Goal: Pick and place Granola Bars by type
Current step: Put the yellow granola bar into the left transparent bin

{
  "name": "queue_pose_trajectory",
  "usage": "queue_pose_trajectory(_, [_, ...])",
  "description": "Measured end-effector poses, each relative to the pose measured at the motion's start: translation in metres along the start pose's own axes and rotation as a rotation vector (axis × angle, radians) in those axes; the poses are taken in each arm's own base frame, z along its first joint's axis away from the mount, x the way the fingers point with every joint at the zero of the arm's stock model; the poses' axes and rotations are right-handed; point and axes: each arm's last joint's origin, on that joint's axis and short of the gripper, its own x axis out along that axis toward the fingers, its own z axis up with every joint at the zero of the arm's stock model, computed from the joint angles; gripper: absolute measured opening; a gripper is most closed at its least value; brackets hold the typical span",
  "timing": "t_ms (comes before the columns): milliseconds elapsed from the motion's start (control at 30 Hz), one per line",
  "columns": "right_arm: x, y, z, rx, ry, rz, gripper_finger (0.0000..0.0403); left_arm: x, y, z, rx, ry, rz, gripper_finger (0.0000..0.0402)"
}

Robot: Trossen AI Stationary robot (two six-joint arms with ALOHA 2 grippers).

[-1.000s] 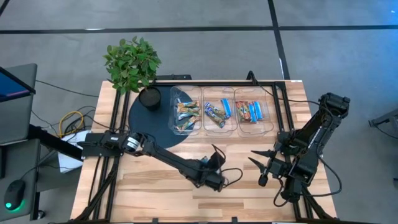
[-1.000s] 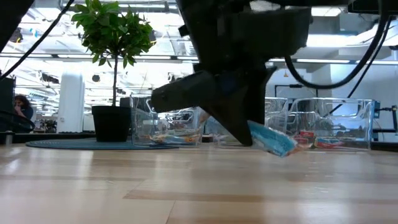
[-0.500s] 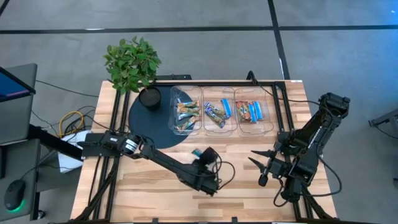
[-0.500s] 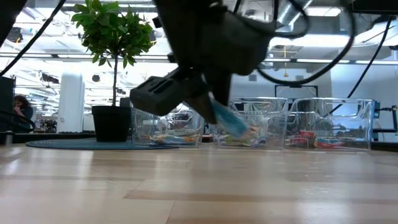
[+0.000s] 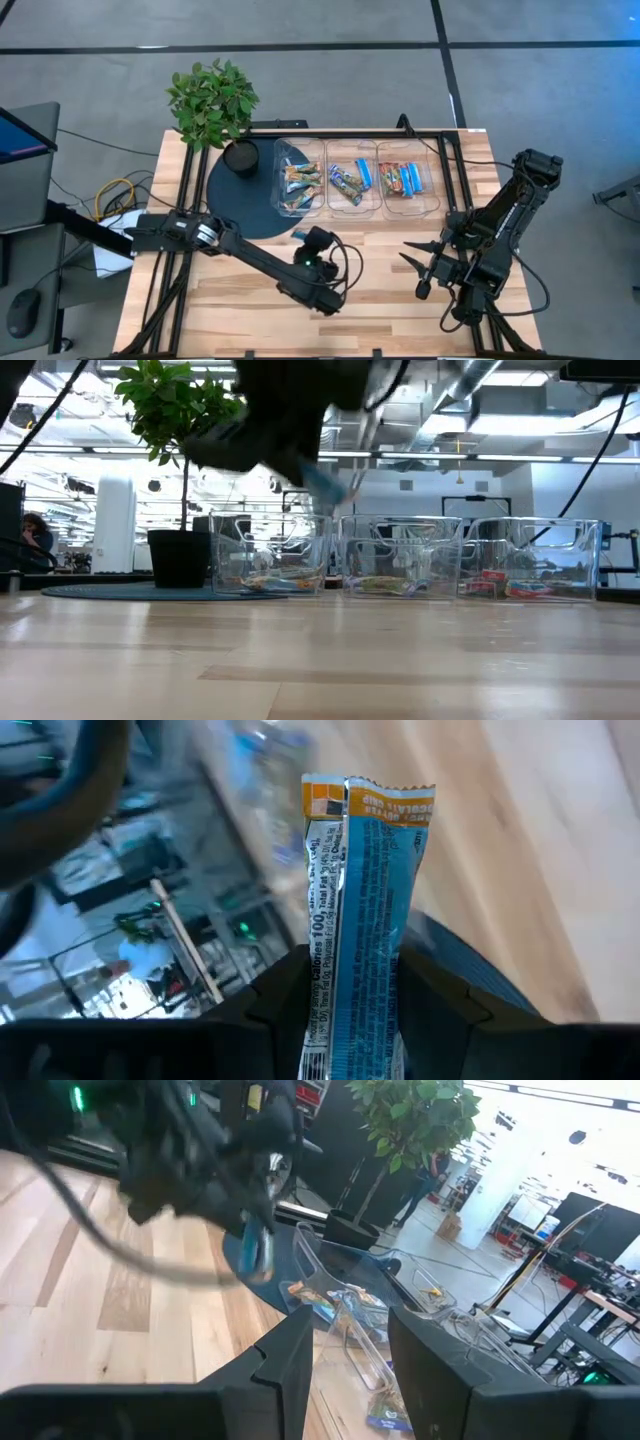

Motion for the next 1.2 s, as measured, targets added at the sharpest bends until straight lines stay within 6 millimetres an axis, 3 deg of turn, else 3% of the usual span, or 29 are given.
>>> queue_pose_trajectory(133, [0.000, 0.000, 0.000, 0.000, 0.000, 0.000, 0.0124, -0.025, 0.025, -0.019, -0.133, -0.070, 0.067, 0.0128])
queue_pose_trajectory(267, [0.000, 0.000, 0.000, 0.001, 0.000, 0.001, 0.0124, -0.043, 0.061, -0.048, -0.416, -0.134, 0.102, 0.0128])
queue_pose_trajectory(500, [0.000, 0.000, 0.000, 0.003, 0.000, 0.001, 0.0124, -0.047, 0.124, -0.112, -0.805, -0.165, 0.122, 0.0128])
queue_pose_trajectory(667, [0.000, 0.000, 0.000, 0.002, 0.000, 0.000, 0.0124, -0.025, 0.149, -0.143, -0.974, -0.094, 0.126, 0.0128])
queue_pose_trajectory(1000, [0.001, 0.000, 0.000, 0.001, 0.002, -0.005, 0.0124, 0.063, 0.163, -0.145, -1.018, 0.124, -0.046, 0.0128])
queue_pose_trajectory(1200, [0.008, -0.002, 0.000, 0.004, 0.017, -0.033, 0.0124, 0.100, 0.177, -0.155, -1.113, 0.192, -0.095, 0.0128])
